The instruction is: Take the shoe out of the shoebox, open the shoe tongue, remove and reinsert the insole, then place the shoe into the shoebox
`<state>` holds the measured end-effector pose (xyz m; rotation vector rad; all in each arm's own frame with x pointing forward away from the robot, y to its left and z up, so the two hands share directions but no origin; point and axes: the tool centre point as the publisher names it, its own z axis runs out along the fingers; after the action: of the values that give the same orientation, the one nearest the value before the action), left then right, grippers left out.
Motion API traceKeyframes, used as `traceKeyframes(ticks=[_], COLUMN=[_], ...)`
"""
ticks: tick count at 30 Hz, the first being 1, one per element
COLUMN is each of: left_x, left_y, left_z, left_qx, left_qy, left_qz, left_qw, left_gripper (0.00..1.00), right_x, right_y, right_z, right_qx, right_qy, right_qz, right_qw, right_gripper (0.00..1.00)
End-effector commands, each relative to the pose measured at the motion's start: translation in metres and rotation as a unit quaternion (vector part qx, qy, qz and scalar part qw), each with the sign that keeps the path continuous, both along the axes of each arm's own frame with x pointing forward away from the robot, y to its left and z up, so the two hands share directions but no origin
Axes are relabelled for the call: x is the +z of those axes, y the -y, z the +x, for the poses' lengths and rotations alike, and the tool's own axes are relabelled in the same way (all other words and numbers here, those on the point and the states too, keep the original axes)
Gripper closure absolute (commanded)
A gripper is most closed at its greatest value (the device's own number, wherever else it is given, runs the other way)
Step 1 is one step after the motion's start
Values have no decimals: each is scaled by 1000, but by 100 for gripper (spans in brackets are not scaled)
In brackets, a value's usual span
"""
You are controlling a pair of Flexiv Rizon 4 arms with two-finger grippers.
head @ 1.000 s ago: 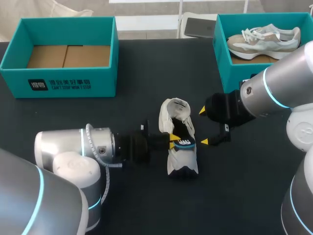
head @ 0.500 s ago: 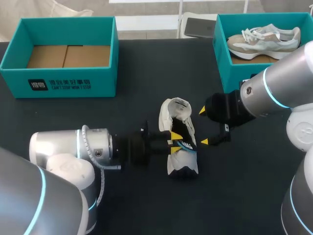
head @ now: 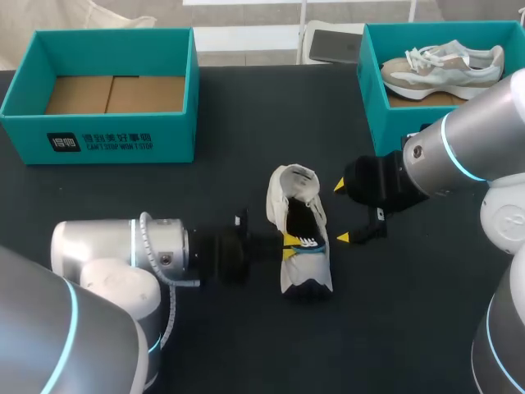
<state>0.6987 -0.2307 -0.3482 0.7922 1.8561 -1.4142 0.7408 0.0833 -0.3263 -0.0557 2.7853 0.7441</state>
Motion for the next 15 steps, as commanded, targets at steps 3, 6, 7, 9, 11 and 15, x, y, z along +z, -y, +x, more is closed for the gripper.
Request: traceKeyframes(ticks=[3, 6, 7, 9, 11, 15], left_x=[-6, -8, -8, -7, -4, 7], left_y=[2, -1, -1, -2, -2, -4], left_z=[19, 21, 20, 17, 15, 11], left_qx=[13, 16, 16, 14, 13, 10], left_qy=[4, 1, 0, -2, -3, 2], left_qz=[7, 8, 8, 9, 5, -2], left_qw=[1000, 1000, 1000, 1000, 1000, 1000], left_gripper=[100, 100, 100, 100, 83, 74], right_x=[0, 0, 0, 0, 0, 0], right_y=[-1, -1, -1, -1, -1, -1], right_z=[-1, -1, -1, -1, -1, -1], right_qx=[-2, -2, -2, -2, -2, -2], right_qy=[1, 1, 1, 1, 1, 1], right_qz=[-2, -2, -2, -2, -2, -2], right_qw=[1000, 1000, 1000, 1000, 1000, 1000], right_gripper=[0, 0, 0, 0, 0, 0])
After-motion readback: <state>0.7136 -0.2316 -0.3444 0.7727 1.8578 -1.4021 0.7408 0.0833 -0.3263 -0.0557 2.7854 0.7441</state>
